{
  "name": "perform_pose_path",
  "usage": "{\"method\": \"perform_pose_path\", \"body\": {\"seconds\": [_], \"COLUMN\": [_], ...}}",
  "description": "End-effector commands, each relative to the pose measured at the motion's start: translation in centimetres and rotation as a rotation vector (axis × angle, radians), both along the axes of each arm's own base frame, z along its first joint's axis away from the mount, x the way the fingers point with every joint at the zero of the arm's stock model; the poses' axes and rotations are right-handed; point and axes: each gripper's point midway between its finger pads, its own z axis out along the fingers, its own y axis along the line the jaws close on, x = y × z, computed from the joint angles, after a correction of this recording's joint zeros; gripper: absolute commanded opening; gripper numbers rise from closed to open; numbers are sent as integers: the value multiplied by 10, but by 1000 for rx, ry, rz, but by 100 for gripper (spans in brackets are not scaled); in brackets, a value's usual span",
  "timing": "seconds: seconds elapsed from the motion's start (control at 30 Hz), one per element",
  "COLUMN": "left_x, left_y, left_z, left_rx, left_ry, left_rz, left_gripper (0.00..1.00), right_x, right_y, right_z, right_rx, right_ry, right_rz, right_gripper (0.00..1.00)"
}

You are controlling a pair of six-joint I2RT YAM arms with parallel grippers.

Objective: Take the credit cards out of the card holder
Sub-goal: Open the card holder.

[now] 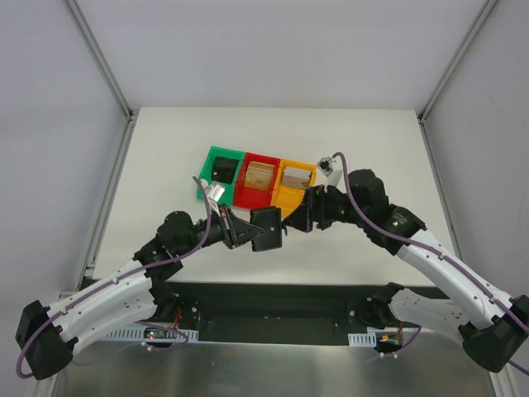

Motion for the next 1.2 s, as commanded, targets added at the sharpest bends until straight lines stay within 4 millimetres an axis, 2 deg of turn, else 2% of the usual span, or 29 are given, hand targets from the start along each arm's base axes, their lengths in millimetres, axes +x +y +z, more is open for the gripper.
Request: {"method": "perform_pose_path", "body": {"seconds": [0.0, 0.27, 0.67, 0.93, 1.17], "left_x": [-21, -31, -33, -36, -36], "left_y": [-11, -7, -4, -9, -14], "left_z": [46, 56, 64, 63, 62], "left_rx": [-202, -282, -352, -372, -383], "left_ry": [-68, -93, -89, -71, -59], "left_rz": [-135, -169, -213, -255, -283], "left_gripper": [0, 0, 0, 0, 0], "right_x": [-8, -10, -9, -23, -35], "right_y": [10, 4, 4, 18, 25], "right_z": [23, 3, 4, 24, 46], "right_rx": [102, 77, 99, 235, 322], "right_ry": [-28, 7, 9, 7, -5], "right_rz": [68, 61, 71, 176, 264], "right_gripper": [73, 68, 67, 67, 60]}}
